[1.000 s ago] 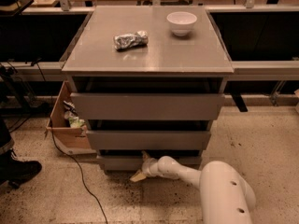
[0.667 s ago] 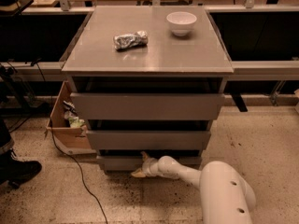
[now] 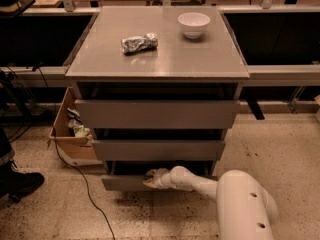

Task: Open bottom drawer

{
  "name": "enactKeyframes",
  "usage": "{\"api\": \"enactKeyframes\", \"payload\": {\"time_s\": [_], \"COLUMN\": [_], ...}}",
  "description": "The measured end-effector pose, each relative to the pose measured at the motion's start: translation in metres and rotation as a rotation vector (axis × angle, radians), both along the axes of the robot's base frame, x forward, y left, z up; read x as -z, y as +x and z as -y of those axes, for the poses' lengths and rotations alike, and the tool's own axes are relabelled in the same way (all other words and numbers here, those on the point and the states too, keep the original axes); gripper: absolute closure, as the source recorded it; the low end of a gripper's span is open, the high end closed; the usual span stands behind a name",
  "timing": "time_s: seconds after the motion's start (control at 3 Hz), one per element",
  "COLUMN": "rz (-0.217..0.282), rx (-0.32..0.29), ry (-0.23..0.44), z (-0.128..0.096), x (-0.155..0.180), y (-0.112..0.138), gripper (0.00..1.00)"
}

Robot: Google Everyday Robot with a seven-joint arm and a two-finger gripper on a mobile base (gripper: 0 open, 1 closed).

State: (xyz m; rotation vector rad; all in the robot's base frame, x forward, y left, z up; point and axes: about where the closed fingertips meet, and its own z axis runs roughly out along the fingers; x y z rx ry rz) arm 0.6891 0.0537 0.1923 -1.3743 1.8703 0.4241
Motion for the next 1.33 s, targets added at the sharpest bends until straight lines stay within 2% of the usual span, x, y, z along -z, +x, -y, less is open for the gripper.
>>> {"api": "enactKeyframes", "payload": {"time_s": [0.33,0.67,1.0,1.33], "rz": [0.0,0.002,0.002,0.004], "rx": [0.0,-0.001,-0.001,-0.002], "ry": [0.0,0.002,0.002,0.0], "z": [0.003,0.008,0.008,0.013], "x": [-0.007,-0.008,-0.008,-0.009], "y": [0.0,-0.015,-0.016,-0.028], "gripper": [1.0,1.0,1.0,1.0]}}
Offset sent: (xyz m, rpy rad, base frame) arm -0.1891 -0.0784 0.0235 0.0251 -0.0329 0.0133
